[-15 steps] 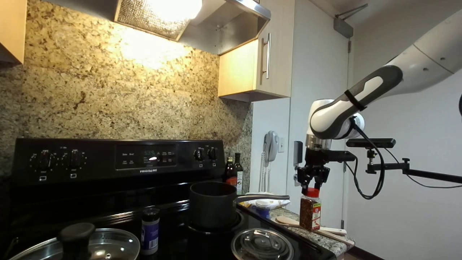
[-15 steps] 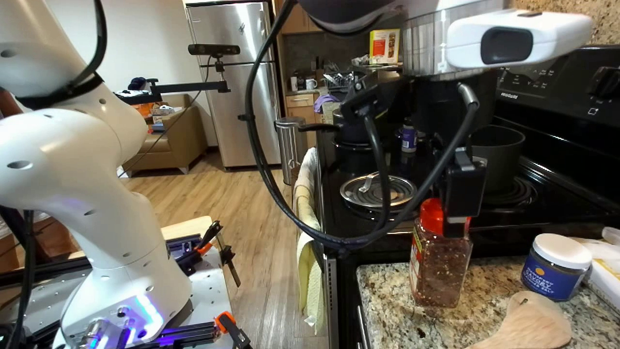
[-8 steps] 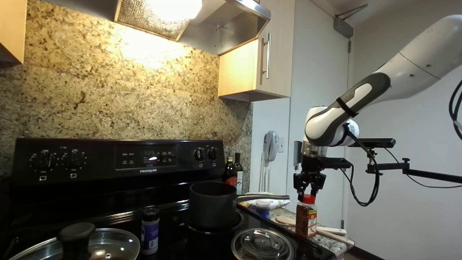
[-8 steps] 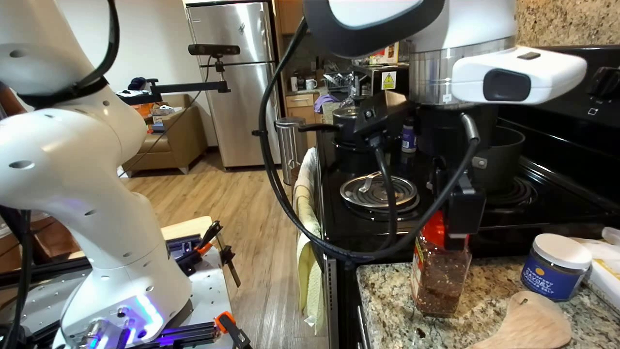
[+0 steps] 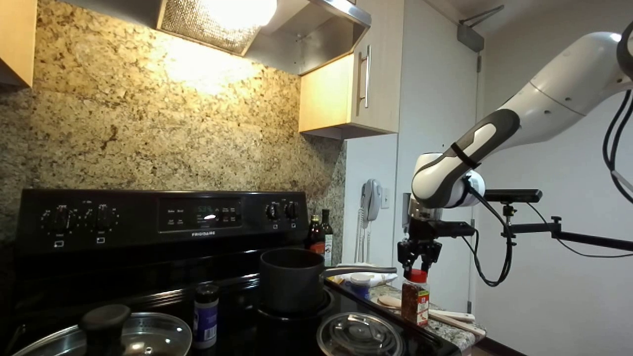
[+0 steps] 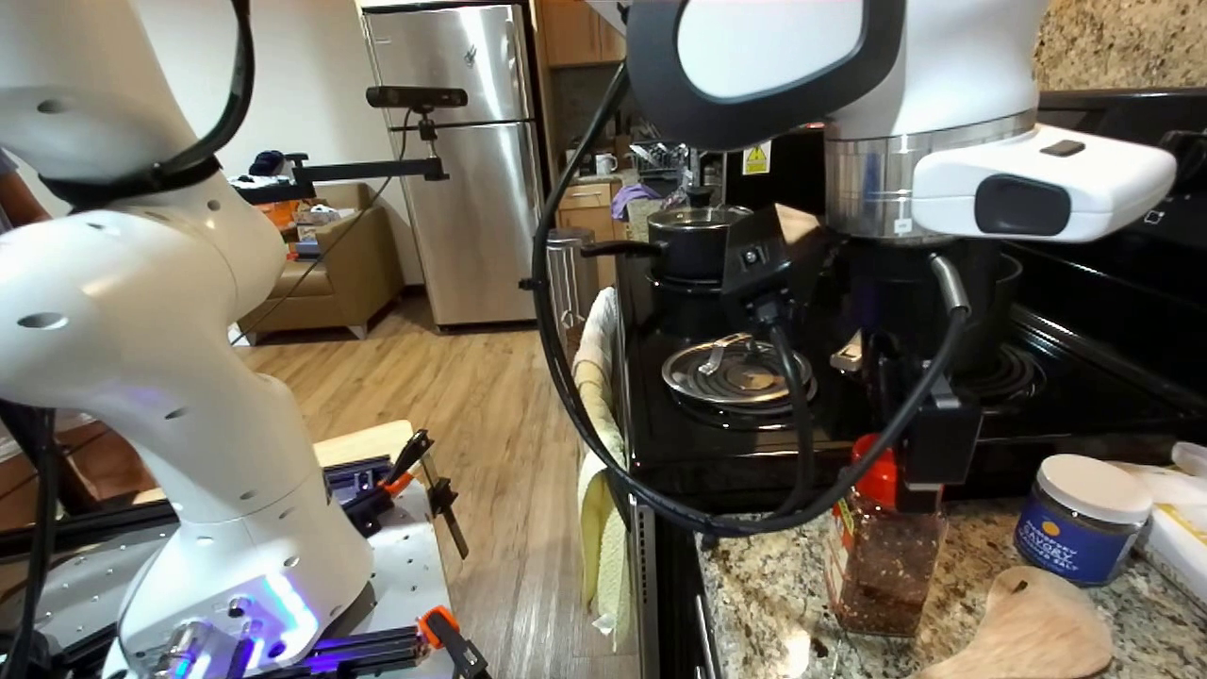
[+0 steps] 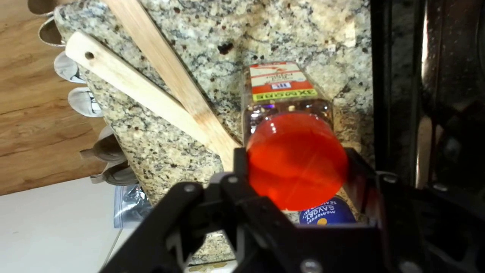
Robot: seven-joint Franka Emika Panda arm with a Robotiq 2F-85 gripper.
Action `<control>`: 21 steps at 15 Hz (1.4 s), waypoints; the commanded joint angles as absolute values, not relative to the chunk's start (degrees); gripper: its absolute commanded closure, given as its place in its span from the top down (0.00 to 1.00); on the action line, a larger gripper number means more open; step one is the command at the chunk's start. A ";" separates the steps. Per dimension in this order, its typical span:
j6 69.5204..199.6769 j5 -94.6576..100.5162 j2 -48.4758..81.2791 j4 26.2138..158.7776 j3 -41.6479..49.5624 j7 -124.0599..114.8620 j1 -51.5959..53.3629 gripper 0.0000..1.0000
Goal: Remove the bottle from the pot and put it on the counter to the right
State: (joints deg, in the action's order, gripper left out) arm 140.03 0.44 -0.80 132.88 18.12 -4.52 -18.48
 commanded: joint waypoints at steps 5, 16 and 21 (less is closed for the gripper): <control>142.10 0.13 -1.52 132.74 18.61 -4.12 -18.65 1.00; 132.16 4.99 -19.60 133.91 14.99 -15.56 -19.20 1.00; 116.47 5.02 -27.98 132.91 9.74 -16.40 -18.19 1.00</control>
State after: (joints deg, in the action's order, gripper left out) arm 123.20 3.58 -23.50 132.48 12.44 -14.46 -18.46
